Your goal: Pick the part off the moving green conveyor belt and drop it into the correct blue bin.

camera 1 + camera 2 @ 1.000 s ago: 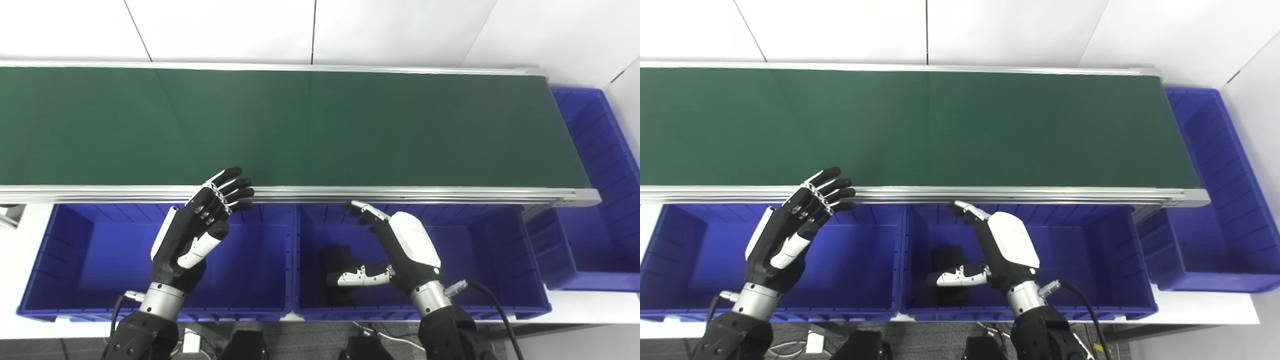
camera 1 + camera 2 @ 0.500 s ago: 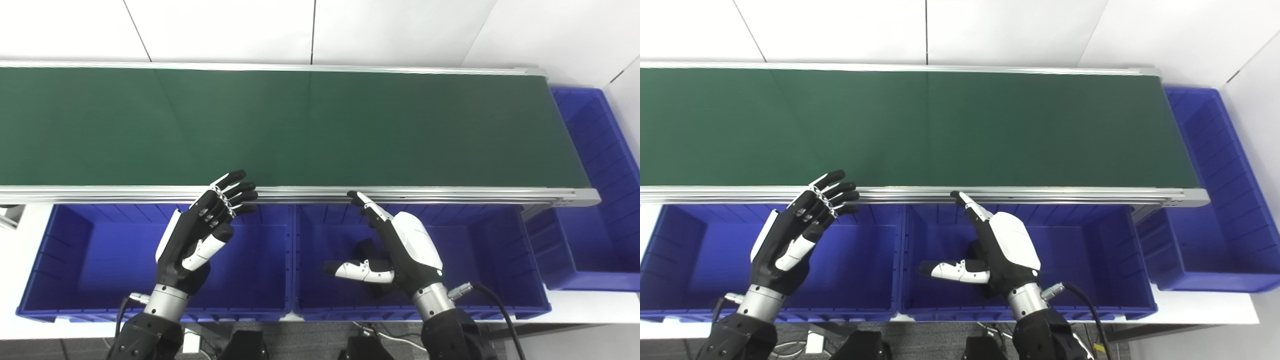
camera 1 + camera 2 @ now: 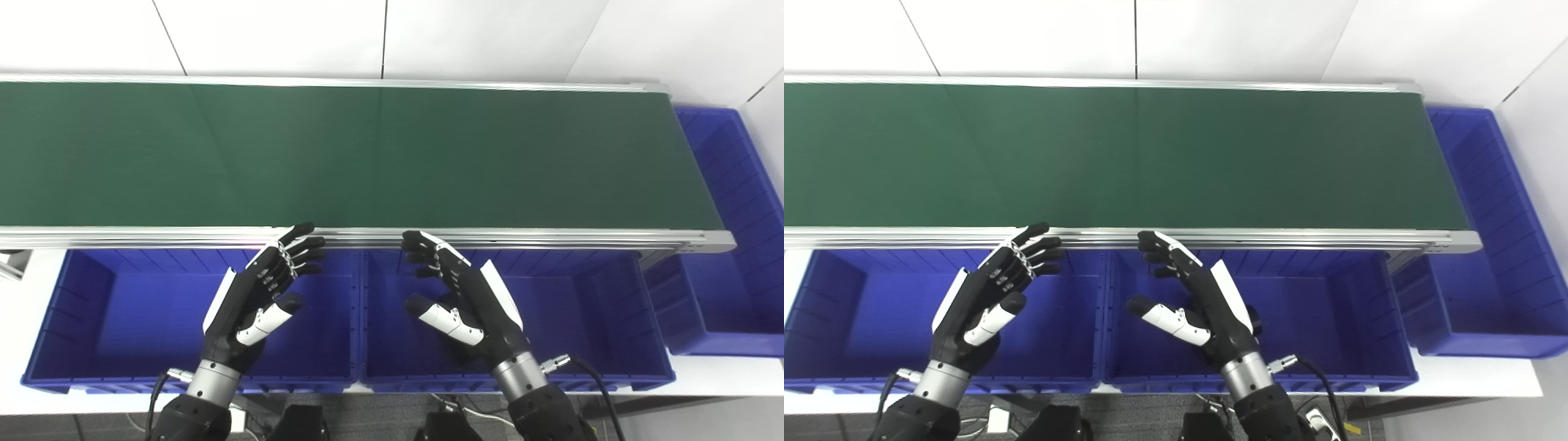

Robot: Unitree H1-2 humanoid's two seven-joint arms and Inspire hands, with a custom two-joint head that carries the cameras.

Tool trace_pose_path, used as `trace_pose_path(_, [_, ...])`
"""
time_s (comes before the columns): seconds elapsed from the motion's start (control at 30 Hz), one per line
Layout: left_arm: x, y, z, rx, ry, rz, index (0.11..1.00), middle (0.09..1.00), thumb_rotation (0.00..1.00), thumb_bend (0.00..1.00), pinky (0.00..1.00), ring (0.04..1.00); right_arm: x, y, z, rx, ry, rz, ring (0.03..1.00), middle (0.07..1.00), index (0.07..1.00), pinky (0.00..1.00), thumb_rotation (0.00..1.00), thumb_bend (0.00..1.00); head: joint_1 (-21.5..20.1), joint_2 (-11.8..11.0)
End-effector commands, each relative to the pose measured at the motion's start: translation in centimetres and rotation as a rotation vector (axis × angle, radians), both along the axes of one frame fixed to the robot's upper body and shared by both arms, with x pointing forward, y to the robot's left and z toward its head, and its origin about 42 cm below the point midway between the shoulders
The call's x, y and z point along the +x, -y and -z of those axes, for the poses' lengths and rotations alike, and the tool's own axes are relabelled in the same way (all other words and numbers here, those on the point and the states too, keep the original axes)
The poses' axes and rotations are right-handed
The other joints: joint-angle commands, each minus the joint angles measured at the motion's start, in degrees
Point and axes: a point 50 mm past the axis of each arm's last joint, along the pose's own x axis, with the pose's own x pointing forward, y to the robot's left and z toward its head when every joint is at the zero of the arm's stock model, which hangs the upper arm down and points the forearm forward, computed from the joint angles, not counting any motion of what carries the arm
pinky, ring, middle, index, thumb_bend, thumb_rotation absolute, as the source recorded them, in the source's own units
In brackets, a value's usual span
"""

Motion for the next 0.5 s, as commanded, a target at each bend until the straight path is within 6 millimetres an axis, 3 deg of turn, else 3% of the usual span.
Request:
trace_pose_path(0.0, [-0.1,0.3,-0.7,0.001,0.062,-0.001,0.846,0.809,0.61,0.85,0.73,0.782,0.8,-0.3,-1.2,0.036,0.102,-0.025,0.823,0.844,0.865,0.75,0.76,0.76,0.56,-0.21])
trace_pose_path(0.47, [-0.4,1.2,0.4,-0.006,0.068,-0.019,0.843,0.818,0.57,0.87,0.74,0.796,0.8,0.5,1.4,0.025,0.127,-0.048,0.844,0.874,0.894,0.78,0.66,0.76,3.08,-3.66])
